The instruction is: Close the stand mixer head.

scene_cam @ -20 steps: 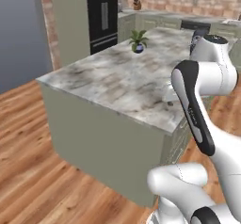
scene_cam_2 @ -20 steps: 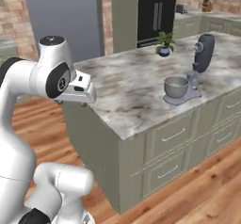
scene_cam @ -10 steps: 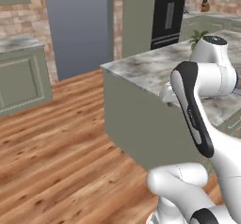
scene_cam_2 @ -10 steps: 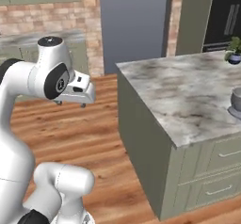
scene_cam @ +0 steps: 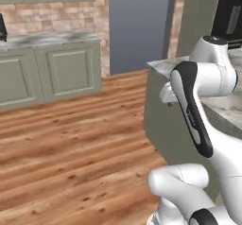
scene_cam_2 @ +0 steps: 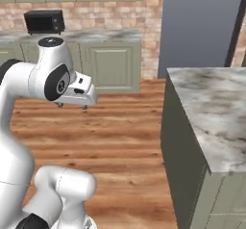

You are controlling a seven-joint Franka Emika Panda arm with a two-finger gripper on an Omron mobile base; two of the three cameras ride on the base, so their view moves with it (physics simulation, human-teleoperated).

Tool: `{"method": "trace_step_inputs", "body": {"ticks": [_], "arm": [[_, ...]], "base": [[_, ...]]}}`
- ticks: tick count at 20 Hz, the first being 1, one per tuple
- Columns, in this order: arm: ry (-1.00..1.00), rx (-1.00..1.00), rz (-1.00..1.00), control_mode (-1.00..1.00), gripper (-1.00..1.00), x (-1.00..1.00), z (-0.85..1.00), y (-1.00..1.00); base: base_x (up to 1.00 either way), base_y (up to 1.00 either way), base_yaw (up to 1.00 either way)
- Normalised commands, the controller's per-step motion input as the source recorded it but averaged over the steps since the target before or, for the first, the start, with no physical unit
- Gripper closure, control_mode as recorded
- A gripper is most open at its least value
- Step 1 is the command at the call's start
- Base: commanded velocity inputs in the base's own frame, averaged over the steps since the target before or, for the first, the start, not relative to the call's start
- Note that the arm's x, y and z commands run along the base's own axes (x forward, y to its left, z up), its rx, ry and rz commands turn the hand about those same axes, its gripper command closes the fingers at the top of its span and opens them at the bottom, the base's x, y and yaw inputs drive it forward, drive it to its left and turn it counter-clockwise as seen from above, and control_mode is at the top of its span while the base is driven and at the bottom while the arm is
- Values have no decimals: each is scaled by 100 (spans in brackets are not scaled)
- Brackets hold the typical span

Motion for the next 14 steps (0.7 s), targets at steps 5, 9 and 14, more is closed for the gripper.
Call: {"method": "trace_step_inputs", "body": {"ticks": [5, 9, 14], "arm": [[0, 0, 0, 100, -100, 0, 0, 0], [0, 0, 0, 100, -100, 0, 0, 0], [0, 0, 0, 100, -100, 0, 0, 0]], "base": [[-35, -75, 62], [-59, -92, 58], [-59, -100, 54]]}}
